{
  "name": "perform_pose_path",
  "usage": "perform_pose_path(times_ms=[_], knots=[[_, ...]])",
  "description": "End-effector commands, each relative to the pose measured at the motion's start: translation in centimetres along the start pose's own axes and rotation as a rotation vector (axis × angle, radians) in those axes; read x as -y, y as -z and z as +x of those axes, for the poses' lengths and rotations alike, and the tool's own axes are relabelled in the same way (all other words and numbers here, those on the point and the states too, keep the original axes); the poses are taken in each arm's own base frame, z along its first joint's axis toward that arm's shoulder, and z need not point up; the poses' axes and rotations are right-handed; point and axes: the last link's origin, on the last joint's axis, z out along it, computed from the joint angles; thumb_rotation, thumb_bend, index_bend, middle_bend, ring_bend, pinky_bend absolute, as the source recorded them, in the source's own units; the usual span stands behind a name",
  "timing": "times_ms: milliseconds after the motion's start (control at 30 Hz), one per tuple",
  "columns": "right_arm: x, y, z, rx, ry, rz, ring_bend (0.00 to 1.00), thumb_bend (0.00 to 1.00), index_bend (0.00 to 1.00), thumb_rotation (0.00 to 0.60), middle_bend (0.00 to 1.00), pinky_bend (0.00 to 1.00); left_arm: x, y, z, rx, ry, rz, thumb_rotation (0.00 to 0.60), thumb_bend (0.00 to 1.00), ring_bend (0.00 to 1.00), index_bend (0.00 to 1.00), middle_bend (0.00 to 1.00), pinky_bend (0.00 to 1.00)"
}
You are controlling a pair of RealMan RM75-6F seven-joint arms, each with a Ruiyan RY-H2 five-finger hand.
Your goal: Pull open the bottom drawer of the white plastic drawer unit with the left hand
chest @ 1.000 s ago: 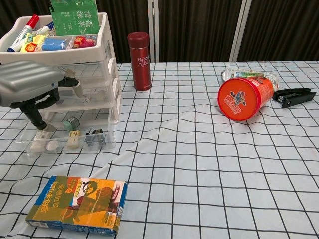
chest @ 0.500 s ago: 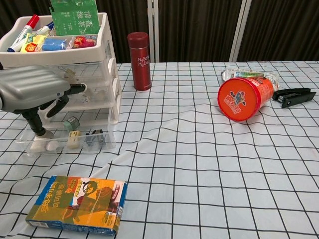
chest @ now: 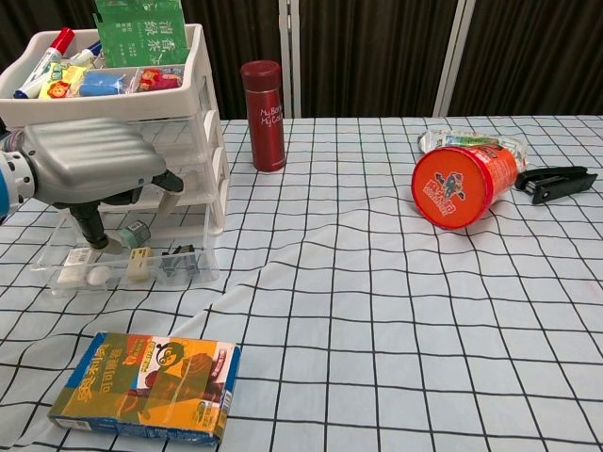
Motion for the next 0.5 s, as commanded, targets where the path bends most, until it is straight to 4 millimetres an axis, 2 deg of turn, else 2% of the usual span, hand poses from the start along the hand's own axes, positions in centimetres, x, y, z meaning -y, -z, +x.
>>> perform_pose_path(times_ms=[33,500], knots=[[-0.1,-0.1,0.1,-0.002,-0.001,-0.003,0.00,0.03,0.00,0.600,0.00,0.00,0.3,-0.5,-0.2,0.001,-0.014,-0.030,0.600,0.00,0.97,0.48,1.00,0.88],[-1.1,-1.0,-0.2,0.002,0.017,-0.056,0.00,0.03,0.01,0.600,0.00,0.00,2.0,-1.9,-0.5,0.036,-0.045,-0.062,0.600,0.00,0.97,0.52,1.00,0.88]])
